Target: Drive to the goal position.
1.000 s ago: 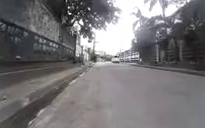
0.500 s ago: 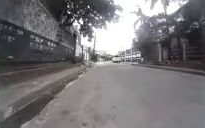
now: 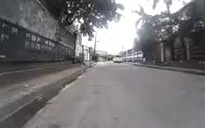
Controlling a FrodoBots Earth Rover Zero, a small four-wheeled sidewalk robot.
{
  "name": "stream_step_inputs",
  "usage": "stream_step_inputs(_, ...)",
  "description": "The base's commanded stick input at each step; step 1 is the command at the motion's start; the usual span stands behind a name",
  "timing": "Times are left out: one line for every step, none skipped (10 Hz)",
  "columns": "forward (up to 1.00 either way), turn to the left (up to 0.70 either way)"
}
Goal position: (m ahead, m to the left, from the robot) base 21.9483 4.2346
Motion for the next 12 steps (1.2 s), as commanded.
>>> stream_step_inputs(0.7, 0.0)
stream_step_inputs(0.7, 0.0)
stream_step_inputs(0.7, 0.0)
stream_step_inputs(0.7, 0.0)
stream_step_inputs(0.7, 0.0)
stream_step_inputs(0.7, 0.0)
stream_step_inputs(0.7, 0.0)
stream_step_inputs(0.7, 0.0)
stream_step_inputs(0.7, 0.0)
stream_step_inputs(0.7, 0.0)
stream_step_inputs(0.7, 0.0)
stream_step_inputs(0.7, 0.0)
